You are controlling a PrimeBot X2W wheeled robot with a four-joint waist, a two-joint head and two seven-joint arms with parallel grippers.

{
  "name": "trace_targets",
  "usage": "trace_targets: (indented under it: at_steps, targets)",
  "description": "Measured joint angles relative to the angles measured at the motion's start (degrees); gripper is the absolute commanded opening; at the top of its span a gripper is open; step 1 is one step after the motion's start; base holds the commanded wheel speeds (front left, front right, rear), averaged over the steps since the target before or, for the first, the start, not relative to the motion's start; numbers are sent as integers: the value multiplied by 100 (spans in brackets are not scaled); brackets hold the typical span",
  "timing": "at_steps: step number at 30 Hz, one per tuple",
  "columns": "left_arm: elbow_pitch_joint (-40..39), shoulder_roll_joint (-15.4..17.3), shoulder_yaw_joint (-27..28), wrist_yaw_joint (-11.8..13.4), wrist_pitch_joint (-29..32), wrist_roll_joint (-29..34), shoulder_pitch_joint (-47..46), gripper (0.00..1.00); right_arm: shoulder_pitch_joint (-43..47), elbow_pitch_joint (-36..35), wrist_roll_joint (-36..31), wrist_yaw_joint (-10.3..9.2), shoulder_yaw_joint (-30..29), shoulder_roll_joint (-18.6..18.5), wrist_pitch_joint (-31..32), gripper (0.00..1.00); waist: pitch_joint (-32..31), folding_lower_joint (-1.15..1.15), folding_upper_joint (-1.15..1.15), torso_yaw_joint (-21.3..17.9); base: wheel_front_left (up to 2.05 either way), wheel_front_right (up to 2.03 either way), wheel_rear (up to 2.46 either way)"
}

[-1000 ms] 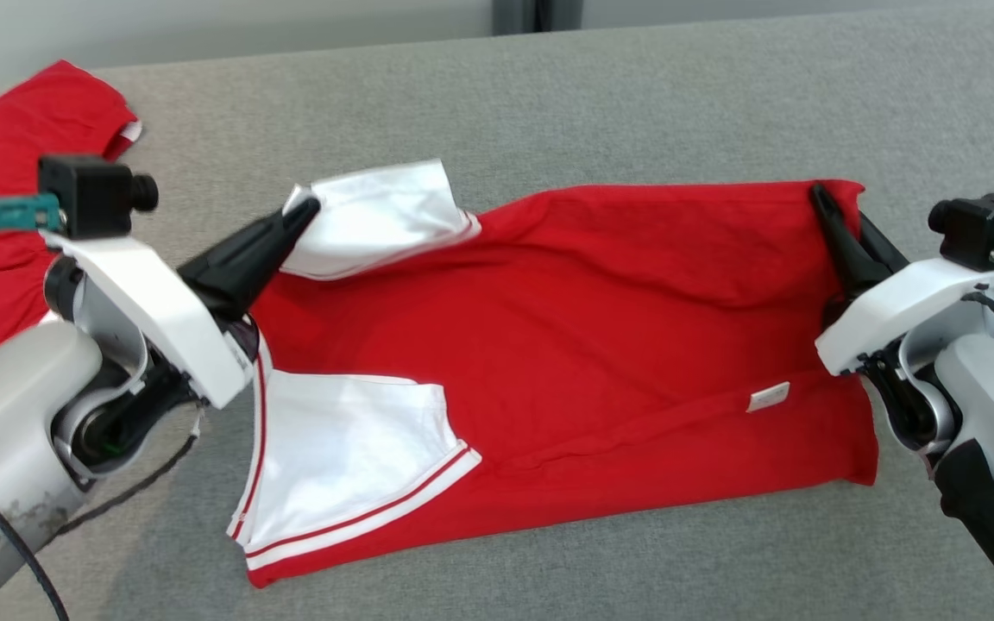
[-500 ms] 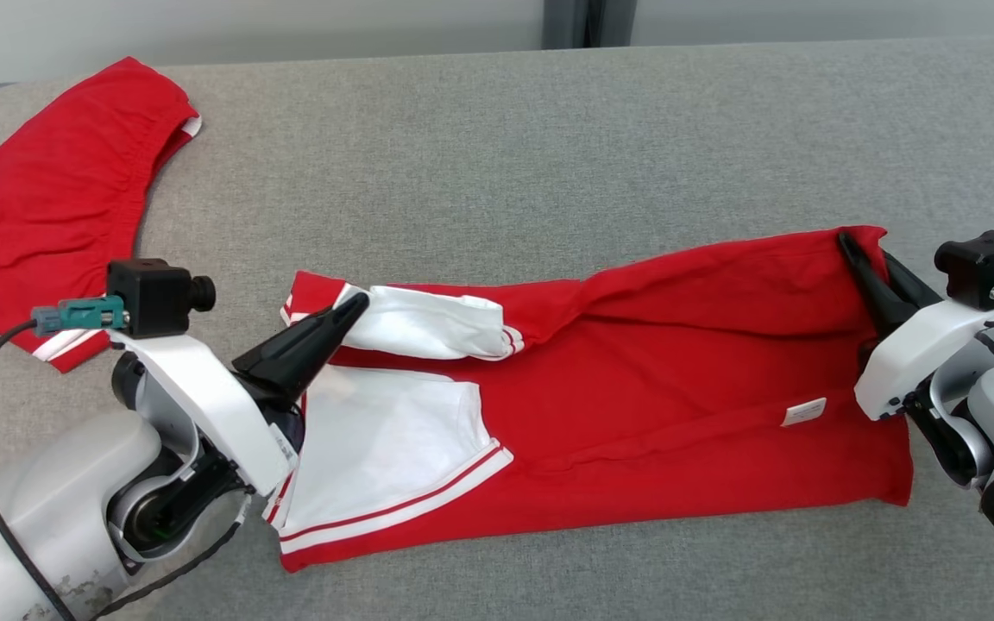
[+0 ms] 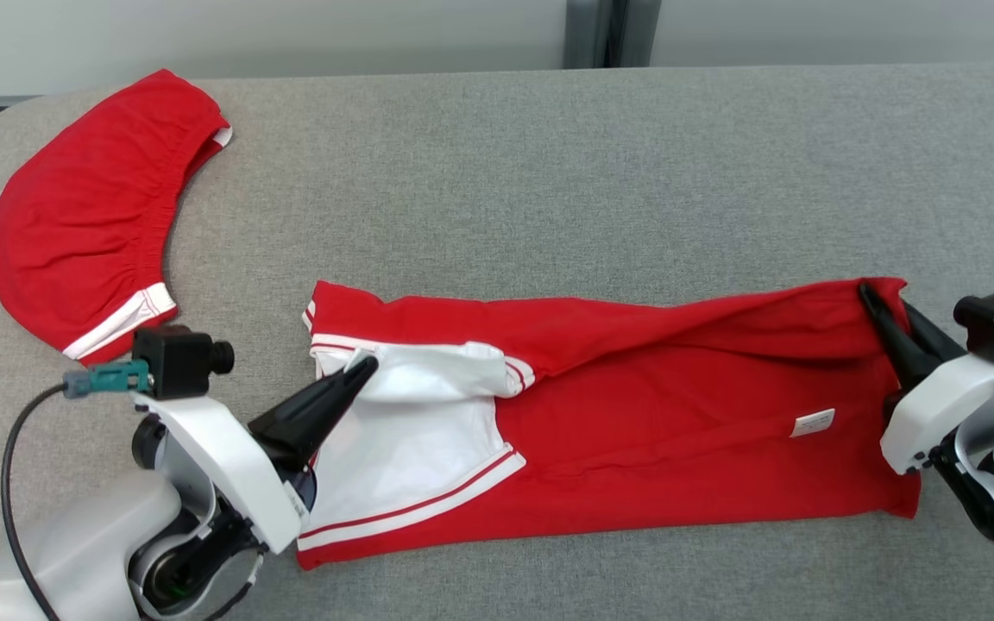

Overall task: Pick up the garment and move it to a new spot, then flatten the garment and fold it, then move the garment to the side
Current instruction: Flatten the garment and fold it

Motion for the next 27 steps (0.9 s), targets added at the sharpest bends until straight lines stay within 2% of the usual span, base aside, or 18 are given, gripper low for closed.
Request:
trace_targets:
  at_steps: [2, 5, 10, 14, 15, 16, 17, 20, 21, 22, 23, 24, 27]
  targets:
    - [13, -14, -8, 0, 0, -7, 115, 0, 101, -63, -67, 1, 0, -22, 0, 4, -38, 0, 0, -21, 0, 0, 0]
    - [43, -49, -14, 0, -8, -16, 257, 0, 196, -76, -140, 1, 1, -38, 0, 16, -73, 0, 0, -56, 0, 0, 0]
    - [175, -151, -19, 0, 24, 2, 372, 0, 236, 60, -211, 1, 74, -44, 0, 41, -69, 0, 0, -72, 0, 0, 0]
    - [310, -254, -29, 0, 102, -5, 424, 0, 227, 238, -243, 1, 207, -27, 0, 49, -46, 0, 0, -69, 0, 0, 0]
    - [356, -270, -30, 0, 113, -5, 426, 0, 226, 299, -243, 1, 240, -27, 0, 62, -42, 0, 0, -66, 0, 0, 0]
    - [408, -278, -27, 0, 149, -20, 432, 0, 222, 346, -242, 1, 276, -32, 0, 88, -40, 0, 0, -64, 0, 0, 0]
    - [435, -282, -27, 0, 156, -23, 453, 0, 207, 381, -242, 1, 330, -27, 0, 100, -38, 0, 0, -63, 0, 0, 0]
    - [514, -333, -33, 0, 214, -43, 522, 0, 155, 497, -223, 1, 402, -14, 0, 100, -44, 0, 0, -66, 0, 0, 0]
    - [539, -343, -33, 0, 253, -60, 527, 20, 157, 531, -215, 1, 426, -16, 0, 100, -51, 0, 0, -68, 0, 0, 0]
    - [558, -353, -32, 0, 259, -58, 531, 51, 157, 547, -210, 1, 444, -16, 0, 100, -62, 0, 0, -70, 0, 0, 0]
    - [576, -366, -32, 0, 261, -56, 535, 93, 157, 552, -200, 1, 459, -15, 0, 100, -72, 0, 0, -72, 0, 0, 0]
    - [590, -379, -32, 0, 261, -56, 538, 100, 158, 556, -197, 1, 468, -18, 0, 100, -84, 0, 0, -74, 0, 0, 0]
    - [626, -409, -30, 0, 279, -62, 574, 100, 174, 542, -136, 1, 449, -41, 0, 100, -124, 0, 0, -81, 0, 0, 0]
